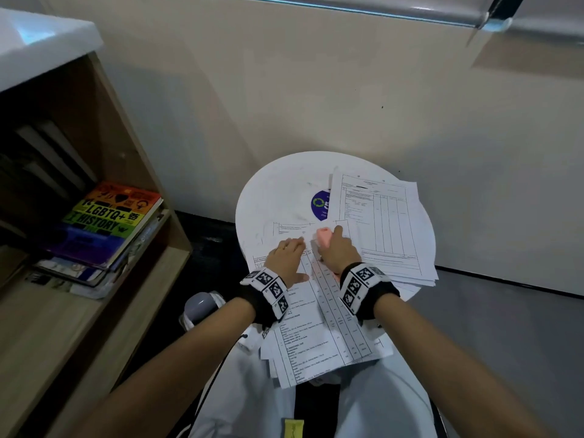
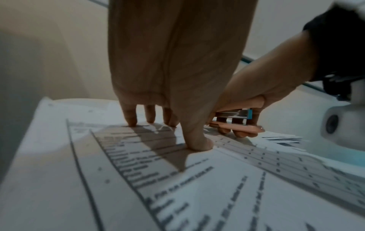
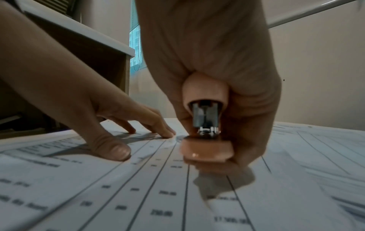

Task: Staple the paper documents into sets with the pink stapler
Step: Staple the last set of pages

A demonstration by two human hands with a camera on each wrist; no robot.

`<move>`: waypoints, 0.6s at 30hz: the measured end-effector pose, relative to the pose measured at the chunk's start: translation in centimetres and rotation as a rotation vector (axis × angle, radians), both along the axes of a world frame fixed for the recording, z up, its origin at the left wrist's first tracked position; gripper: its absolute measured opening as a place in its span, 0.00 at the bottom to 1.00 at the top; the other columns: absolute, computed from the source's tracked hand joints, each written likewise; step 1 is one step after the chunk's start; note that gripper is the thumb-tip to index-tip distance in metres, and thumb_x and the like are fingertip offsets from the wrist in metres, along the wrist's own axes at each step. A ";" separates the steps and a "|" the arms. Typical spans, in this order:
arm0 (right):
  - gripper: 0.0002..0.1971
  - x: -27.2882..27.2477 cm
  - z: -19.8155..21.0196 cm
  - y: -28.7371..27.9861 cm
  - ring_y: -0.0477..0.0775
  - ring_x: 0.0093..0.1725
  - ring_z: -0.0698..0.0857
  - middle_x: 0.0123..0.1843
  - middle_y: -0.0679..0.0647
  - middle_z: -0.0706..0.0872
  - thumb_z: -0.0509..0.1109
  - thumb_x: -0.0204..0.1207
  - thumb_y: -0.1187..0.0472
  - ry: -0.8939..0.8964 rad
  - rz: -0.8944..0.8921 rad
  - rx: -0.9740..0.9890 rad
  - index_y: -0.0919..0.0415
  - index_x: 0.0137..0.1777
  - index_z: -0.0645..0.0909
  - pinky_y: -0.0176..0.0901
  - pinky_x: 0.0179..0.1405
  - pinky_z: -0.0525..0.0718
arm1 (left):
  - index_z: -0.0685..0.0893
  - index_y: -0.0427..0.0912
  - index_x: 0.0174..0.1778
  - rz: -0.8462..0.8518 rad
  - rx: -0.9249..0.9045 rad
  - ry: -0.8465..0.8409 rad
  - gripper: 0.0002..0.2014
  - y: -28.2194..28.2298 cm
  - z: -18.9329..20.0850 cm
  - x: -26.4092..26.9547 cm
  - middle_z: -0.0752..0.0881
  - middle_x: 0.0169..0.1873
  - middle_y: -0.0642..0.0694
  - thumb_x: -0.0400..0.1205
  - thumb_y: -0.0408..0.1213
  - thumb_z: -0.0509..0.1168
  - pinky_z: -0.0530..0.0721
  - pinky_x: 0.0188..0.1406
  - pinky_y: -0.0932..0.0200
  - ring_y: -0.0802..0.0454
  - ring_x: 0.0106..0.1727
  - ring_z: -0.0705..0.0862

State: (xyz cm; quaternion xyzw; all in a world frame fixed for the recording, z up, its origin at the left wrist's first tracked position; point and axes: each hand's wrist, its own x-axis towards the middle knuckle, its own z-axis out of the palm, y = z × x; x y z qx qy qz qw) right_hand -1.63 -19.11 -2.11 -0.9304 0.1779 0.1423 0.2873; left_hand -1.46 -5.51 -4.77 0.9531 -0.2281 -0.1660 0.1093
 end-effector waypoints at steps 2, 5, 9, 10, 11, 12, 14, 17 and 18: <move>0.26 0.0 0.2 -0.2 0.67 0.61 0.82 0.66 0.66 0.78 0.62 0.82 0.50 -0.002 -0.052 -0.027 0.64 0.73 0.60 0.56 0.56 0.81 | 0.54 0.40 0.82 0.036 0.048 -0.008 0.40 -0.4 0.0 -0.3 0.53 0.83 0.48 0.80 0.51 0.65 0.66 0.79 0.47 0.45 0.83 0.54; 0.26 -0.2 0.4 -0.3 0.68 0.62 0.80 0.67 0.67 0.77 0.61 0.82 0.52 0.015 -0.016 -0.032 0.64 0.74 0.60 0.57 0.57 0.80 | 0.60 0.39 0.78 0.105 0.105 -0.056 0.35 -1.3 0.0 -0.8 0.60 0.79 0.46 0.81 0.54 0.62 0.72 0.71 0.48 0.43 0.79 0.60; 0.27 0.2 0.4 -0.3 0.68 0.63 0.80 0.67 0.67 0.77 0.63 0.82 0.50 0.013 0.024 -0.041 0.63 0.74 0.60 0.58 0.59 0.81 | 0.63 0.39 0.75 0.087 0.096 -0.107 0.34 -1.7 0.2 -0.4 0.62 0.75 0.44 0.79 0.51 0.67 0.71 0.69 0.50 0.43 0.75 0.63; 0.28 0.3 0.3 -0.3 0.68 0.64 0.80 0.68 0.67 0.77 0.63 0.82 0.49 0.006 0.018 -0.038 0.63 0.75 0.60 0.58 0.59 0.80 | 0.61 0.40 0.77 0.056 0.071 -0.084 0.35 -1.7 0.1 -0.1 0.60 0.77 0.45 0.78 0.48 0.69 0.70 0.72 0.49 0.43 0.78 0.61; 0.29 0.3 0.3 -0.2 0.68 0.64 0.80 0.68 0.67 0.77 0.63 0.82 0.48 0.001 0.012 -0.038 0.63 0.75 0.59 0.57 0.59 0.80 | 0.60 0.41 0.79 0.029 0.043 -0.048 0.37 -1.7 0.1 0.3 0.58 0.80 0.46 0.78 0.46 0.69 0.67 0.75 0.48 0.44 0.80 0.58; 0.29 0.4 0.2 -0.2 0.68 0.65 0.80 0.68 0.67 0.77 0.62 0.82 0.48 -0.001 0.005 -0.042 0.63 0.76 0.59 0.56 0.58 0.79 | 0.58 0.41 0.80 0.008 0.025 -0.014 0.38 -1.7 0.2 0.6 0.56 0.81 0.47 0.78 0.45 0.70 0.65 0.77 0.47 0.44 0.82 0.55; 0.29 0.7 0.2 -0.1 0.67 0.65 0.80 0.68 0.66 0.77 0.62 0.83 0.49 -0.005 -0.010 -0.050 0.64 0.76 0.58 0.55 0.58 0.79 | 0.58 0.41 0.80 -0.014 0.018 0.005 0.39 -1.6 0.3 1.0 0.55 0.82 0.47 0.77 0.44 0.71 0.64 0.79 0.46 0.44 0.83 0.53; 0.28 1.0 0.1 -0.1 0.67 0.64 0.80 0.67 0.66 0.77 0.62 0.83 0.52 -0.011 -0.003 -0.067 0.64 0.76 0.58 0.54 0.56 0.79 | 0.61 0.40 0.79 -0.019 0.016 -0.009 0.38 -1.4 0.2 1.2 0.55 0.82 0.47 0.76 0.43 0.72 0.66 0.78 0.45 0.43 0.83 0.53; 0.27 1.0 0.0 -0.1 0.67 0.64 0.80 0.67 0.66 0.78 0.62 0.83 0.53 -0.009 0.010 -0.083 0.64 0.76 0.58 0.54 0.55 0.79 | 0.61 0.40 0.78 -0.020 0.012 -0.010 0.38 -1.4 0.1 1.2 0.55 0.82 0.47 0.76 0.43 0.72 0.65 0.78 0.45 0.43 0.83 0.53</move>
